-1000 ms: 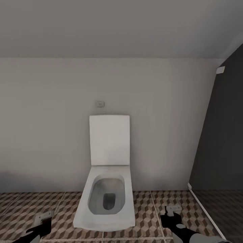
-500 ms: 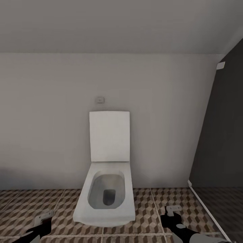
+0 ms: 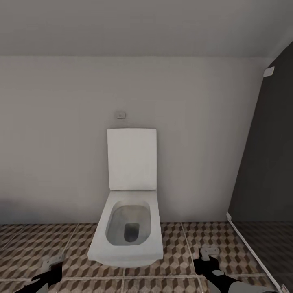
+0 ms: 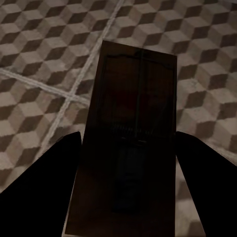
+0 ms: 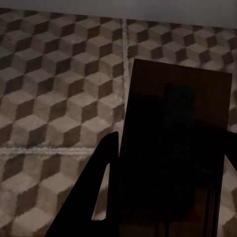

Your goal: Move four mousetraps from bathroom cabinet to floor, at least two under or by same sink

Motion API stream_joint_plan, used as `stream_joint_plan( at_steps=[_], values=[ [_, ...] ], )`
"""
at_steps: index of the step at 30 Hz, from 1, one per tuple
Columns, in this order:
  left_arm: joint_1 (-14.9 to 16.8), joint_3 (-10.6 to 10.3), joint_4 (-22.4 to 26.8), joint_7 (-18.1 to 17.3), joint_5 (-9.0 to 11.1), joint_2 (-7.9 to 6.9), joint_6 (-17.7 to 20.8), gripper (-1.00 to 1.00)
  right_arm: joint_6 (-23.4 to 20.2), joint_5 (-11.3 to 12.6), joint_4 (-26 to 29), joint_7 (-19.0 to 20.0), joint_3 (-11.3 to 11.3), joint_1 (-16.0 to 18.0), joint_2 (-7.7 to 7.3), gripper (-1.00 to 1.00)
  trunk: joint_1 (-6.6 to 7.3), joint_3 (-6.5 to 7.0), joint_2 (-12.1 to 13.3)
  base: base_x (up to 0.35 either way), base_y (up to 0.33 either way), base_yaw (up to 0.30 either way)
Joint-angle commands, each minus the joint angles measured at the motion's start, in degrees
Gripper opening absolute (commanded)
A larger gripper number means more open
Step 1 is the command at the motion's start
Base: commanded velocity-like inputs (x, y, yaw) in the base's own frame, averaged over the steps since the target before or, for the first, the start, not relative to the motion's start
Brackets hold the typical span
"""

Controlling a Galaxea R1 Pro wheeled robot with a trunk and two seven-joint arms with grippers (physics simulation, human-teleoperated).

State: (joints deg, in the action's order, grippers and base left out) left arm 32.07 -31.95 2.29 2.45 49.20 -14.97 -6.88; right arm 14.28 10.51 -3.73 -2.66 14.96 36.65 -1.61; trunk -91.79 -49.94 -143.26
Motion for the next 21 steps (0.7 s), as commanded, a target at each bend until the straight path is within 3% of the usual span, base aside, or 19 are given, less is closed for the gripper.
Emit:
stream_joint_plan(
  at_steps=[1, 21],
  values=[
    [0.01, -0.48, 0.08, 0.27, 0.28, -0.01, -0.07, -1.00, 0.39, 0.65, -0.22, 0.11, 0.51, 0.09, 0.03, -1.00, -0.01, -0.29, -0.05, 0.000, 0.000, 0.000],
    [0.01, -0.20, 0.08, 0.27, 0.28, -0.51, -0.06, -1.00, 0.39, 0.44, -0.20, 0.11, 0.51, 0.09, 0.03, -1.00, -0.53, -4.72, -0.31, 0.000, 0.000, 0.000]
  ],
)
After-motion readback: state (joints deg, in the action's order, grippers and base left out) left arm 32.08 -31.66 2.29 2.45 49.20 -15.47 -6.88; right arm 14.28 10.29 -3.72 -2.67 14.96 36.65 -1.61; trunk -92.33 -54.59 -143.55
